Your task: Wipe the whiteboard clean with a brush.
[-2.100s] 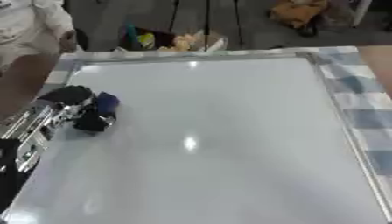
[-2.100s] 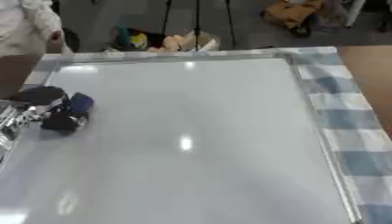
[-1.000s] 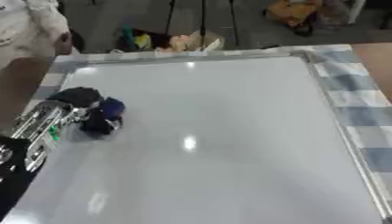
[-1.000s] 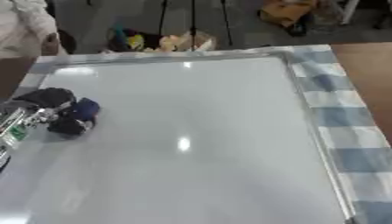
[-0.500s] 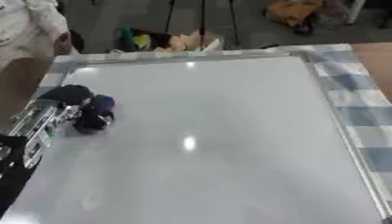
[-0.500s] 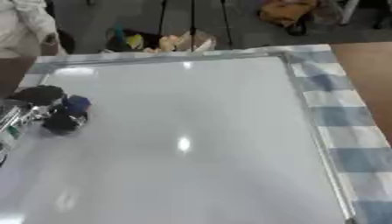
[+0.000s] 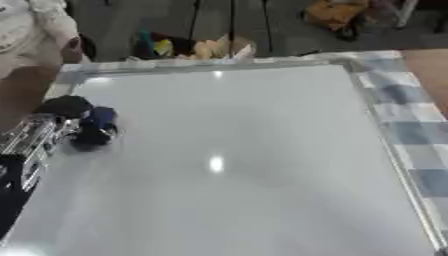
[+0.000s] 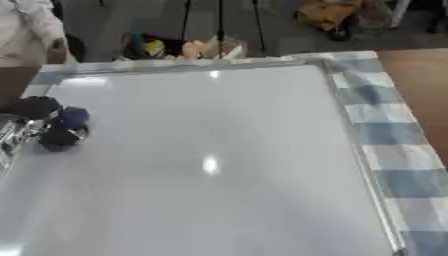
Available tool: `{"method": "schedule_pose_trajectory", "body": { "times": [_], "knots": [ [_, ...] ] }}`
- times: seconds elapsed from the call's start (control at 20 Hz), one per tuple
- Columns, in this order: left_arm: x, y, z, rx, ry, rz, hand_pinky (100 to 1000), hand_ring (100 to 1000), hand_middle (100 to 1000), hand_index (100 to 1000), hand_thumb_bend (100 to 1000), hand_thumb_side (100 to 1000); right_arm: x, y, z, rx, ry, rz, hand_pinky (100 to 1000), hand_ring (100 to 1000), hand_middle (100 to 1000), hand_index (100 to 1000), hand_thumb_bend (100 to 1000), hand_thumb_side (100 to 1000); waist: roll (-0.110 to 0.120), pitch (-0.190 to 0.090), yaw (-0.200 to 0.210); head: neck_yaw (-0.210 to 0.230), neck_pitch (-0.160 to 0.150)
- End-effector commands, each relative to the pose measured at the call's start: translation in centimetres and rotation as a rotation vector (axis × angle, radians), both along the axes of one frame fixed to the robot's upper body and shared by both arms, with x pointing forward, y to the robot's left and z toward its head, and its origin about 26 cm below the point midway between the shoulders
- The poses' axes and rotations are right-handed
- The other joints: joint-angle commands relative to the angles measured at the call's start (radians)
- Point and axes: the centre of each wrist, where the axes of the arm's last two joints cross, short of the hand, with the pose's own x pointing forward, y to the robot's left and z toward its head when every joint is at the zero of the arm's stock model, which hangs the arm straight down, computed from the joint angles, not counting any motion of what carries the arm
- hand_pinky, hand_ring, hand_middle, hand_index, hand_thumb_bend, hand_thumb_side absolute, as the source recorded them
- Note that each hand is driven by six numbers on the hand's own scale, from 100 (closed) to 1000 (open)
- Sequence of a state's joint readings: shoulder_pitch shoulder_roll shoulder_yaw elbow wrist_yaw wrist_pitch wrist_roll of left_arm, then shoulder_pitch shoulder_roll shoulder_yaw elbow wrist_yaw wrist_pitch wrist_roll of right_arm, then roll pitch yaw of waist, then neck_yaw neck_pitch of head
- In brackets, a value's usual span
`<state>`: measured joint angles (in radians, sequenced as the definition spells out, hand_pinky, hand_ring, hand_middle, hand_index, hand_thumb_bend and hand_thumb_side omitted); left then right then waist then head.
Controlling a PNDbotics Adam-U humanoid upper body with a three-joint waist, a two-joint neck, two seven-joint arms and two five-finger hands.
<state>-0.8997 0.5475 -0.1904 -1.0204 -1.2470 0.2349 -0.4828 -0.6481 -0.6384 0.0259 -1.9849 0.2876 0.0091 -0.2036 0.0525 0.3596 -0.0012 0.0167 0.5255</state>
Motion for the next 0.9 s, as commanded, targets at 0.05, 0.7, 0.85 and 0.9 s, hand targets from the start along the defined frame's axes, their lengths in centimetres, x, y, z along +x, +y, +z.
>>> {"method": "schedule_pose_trajectory", "body": {
  "times": [0.05, 0.7, 0.85, 0.9],
  "knots": [
    [0.0, 2.6, -0.8, 0.044, 0.024, 0.083, 469, 593, 499, 366, 163, 749, -0.5, -0.2, 0.9, -0.015, -0.033, -0.008, 827, 845, 757, 844, 100, 1000, -0.009, -0.012, -0.001, 0.004, -0.009],
    [0.1, 5.1, -1.0, 0.019, 0.001, 0.201, 461, 585, 491, 361, 130, 746, -0.5, -0.3, 0.8, -0.012, -0.033, -0.012, 827, 845, 757, 844, 100, 1000, -0.008, -0.013, -0.004, 0.006, -0.012],
    [0.1, 5.0, -0.8, 0.008, -0.012, 0.204, 458, 582, 489, 361, 118, 748, -0.5, -0.3, 0.8, -0.011, -0.031, -0.012, 827, 845, 757, 844, 100, 1000, -0.009, -0.014, -0.004, 0.006, -0.012],
    [0.2, 5.0, -0.7, 0.006, -0.016, 0.204, 458, 582, 488, 360, 113, 749, -0.5, -0.2, 0.8, -0.011, -0.03, -0.011, 827, 845, 757, 844, 100, 1000, -0.009, -0.014, -0.003, 0.006, -0.012]
  ]
}}
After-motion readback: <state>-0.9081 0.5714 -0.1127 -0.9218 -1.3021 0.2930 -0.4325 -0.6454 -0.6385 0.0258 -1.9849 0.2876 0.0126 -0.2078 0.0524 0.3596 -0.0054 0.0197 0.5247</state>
